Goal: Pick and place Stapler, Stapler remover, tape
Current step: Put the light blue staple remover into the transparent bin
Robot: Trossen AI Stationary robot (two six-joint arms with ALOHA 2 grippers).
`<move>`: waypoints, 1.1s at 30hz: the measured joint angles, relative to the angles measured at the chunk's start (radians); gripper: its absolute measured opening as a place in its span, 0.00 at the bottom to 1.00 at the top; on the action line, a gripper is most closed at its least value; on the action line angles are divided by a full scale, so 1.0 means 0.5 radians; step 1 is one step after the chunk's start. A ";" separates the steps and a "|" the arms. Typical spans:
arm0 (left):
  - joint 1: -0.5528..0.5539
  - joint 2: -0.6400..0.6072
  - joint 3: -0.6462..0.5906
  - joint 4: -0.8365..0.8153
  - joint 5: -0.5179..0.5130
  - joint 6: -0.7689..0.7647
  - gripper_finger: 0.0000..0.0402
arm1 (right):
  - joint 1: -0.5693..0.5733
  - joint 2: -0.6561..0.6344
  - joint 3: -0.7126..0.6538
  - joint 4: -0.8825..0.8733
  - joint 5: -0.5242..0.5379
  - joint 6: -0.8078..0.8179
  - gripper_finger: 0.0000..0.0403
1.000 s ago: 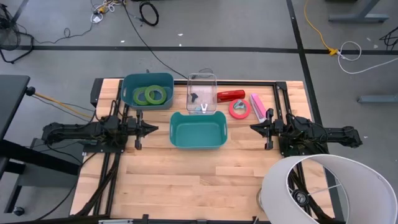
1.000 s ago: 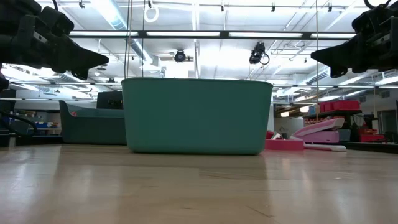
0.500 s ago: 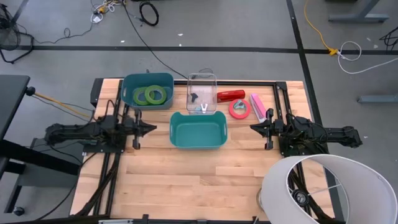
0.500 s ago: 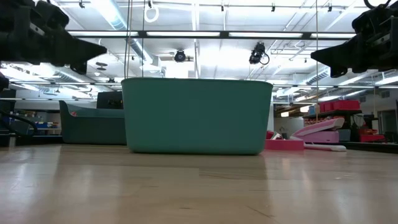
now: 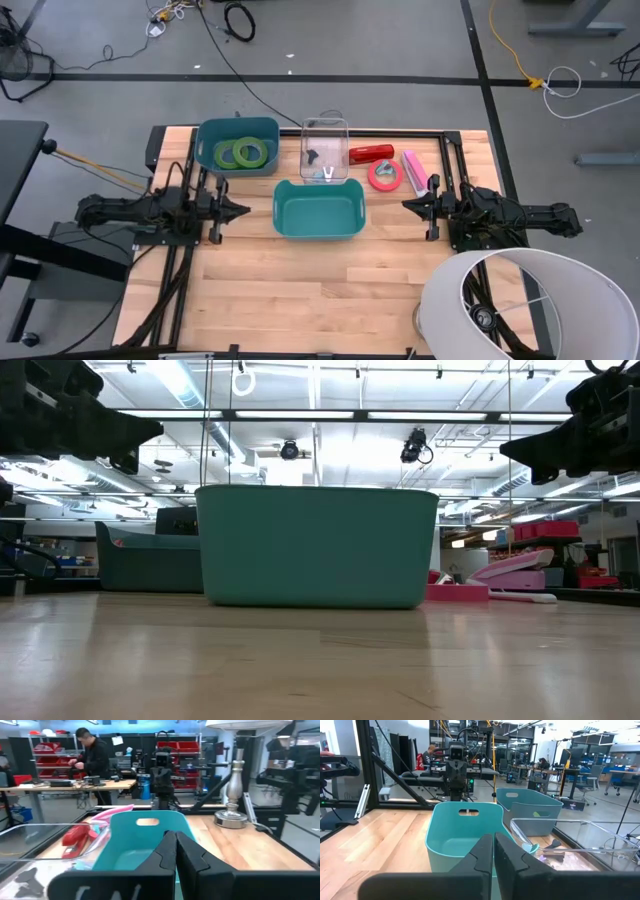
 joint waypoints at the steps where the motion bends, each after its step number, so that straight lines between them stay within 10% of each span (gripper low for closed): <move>1: -0.015 0.000 0.000 0.000 0.000 -0.001 0.01 | 0.000 0.000 0.000 0.000 0.000 0.000 0.04; 33: -0.046 0.005 -0.002 -0.001 0.000 -0.001 0.01 | 0.000 -0.001 0.000 0.044 0.210 -0.485 0.04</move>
